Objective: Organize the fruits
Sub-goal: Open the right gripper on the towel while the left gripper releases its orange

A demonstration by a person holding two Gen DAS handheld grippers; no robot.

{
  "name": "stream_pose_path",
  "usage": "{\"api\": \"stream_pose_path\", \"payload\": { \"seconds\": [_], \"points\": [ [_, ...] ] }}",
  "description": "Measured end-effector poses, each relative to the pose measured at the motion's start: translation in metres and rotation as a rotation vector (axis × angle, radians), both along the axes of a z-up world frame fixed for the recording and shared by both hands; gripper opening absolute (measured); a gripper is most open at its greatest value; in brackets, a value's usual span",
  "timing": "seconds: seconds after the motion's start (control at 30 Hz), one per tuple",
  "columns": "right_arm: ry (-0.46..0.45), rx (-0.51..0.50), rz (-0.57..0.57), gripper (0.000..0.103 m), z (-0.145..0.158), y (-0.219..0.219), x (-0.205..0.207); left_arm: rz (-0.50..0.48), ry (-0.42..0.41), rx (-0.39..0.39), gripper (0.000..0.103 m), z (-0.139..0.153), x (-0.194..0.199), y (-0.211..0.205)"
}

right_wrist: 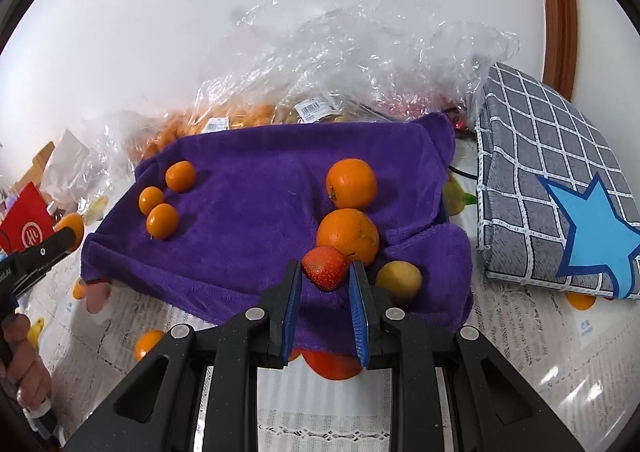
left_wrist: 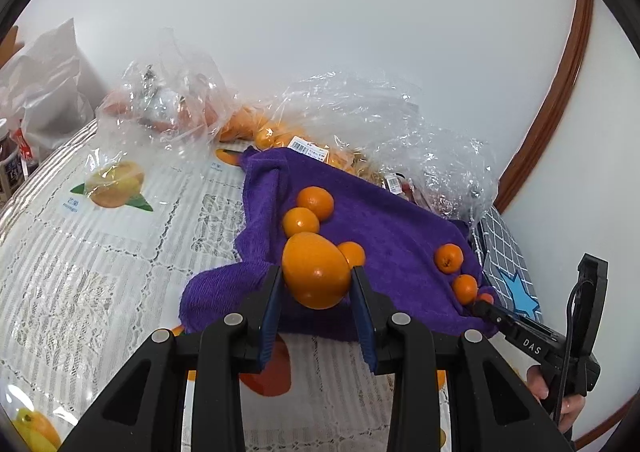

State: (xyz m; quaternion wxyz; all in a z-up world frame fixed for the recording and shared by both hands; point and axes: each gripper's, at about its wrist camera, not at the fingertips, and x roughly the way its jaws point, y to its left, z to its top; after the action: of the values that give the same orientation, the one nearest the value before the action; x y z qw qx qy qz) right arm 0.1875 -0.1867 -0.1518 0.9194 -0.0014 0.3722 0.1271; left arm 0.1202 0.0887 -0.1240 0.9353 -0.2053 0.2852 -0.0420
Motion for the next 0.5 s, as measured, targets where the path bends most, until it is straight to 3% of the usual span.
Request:
{"api": "stream_pose_path", "payload": {
  "seconds": [0.33,0.5],
  "points": [
    [0.004,-0.004,-0.004,0.025,0.0,0.0,0.001,-0.001,0.116,0.087,0.032,0.0,0.055,-0.02],
    [-0.006,0.007,-0.015,0.043,0.001,-0.003,0.0,0.006,0.153,0.114,0.032,-0.003,0.066,-0.026]
  ]
}}
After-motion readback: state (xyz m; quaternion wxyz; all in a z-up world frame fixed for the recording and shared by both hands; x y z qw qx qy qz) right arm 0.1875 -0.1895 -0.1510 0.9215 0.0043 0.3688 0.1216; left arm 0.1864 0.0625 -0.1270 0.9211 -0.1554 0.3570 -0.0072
